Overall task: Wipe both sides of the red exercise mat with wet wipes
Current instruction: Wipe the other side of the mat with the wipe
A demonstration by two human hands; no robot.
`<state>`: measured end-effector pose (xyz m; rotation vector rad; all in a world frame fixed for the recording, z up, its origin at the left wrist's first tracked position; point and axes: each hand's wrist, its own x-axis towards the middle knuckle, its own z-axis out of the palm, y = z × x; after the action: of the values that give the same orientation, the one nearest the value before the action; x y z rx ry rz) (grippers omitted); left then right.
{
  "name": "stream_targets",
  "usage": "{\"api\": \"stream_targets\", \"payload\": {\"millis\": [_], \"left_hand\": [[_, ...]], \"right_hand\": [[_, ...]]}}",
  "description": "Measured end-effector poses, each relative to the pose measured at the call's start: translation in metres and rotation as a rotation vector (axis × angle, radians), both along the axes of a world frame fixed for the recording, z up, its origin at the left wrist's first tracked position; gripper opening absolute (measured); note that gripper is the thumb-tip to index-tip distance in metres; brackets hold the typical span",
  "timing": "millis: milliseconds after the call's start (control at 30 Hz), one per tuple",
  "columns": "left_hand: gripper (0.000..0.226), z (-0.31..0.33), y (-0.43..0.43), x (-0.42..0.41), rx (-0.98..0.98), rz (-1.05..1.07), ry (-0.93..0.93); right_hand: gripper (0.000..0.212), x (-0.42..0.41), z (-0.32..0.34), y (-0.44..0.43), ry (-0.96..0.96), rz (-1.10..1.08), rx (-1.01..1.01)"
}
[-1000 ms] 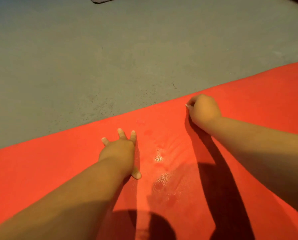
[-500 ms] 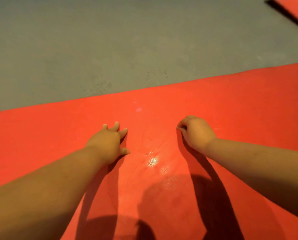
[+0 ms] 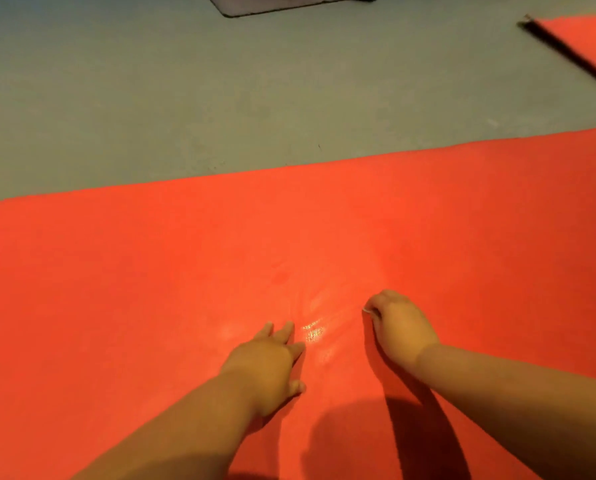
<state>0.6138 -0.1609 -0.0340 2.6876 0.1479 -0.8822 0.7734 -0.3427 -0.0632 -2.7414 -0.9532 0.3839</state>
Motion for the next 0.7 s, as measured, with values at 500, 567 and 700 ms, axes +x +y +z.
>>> {"api": "stream_targets", "payload": {"millis": [500,567,700], "left_hand": [[0.084,0.018,-0.110,-0.041,0.037,-0.030,0.176],[0.083,0.017,-0.117,-0.031,0.054,-0.039,0.139],[0.085,0.009,-0.138,-0.013,0.068,-0.099,0.072]], "right_hand": [[0.015,-0.064,-0.002,-0.107,0.083,-0.204,0.051],[0.020,-0.092,0.001,-0.108,0.174,0.119,0.059],[0.019,-0.059,0.003,-0.143,0.123,0.101,0.036]]}}
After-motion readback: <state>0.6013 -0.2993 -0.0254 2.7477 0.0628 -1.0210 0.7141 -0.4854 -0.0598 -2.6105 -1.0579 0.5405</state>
